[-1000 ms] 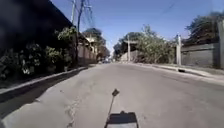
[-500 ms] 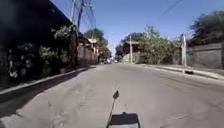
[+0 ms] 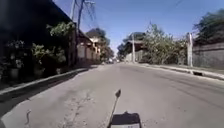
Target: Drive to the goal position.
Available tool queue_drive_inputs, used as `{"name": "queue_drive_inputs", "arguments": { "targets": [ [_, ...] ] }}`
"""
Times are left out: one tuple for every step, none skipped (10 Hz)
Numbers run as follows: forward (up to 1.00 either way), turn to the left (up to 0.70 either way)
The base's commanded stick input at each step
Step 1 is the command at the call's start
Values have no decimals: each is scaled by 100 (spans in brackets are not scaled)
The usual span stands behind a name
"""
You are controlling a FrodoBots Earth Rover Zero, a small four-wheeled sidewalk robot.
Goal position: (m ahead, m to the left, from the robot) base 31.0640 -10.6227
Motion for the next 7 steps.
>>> {"name": "queue_drive_inputs", "arguments": {
  "targets": [
    [100, 0],
    [100, 0],
    [100, 0],
    [100, 0],
    [100, 0],
    [100, 0],
    [100, 0]
  ]
}}
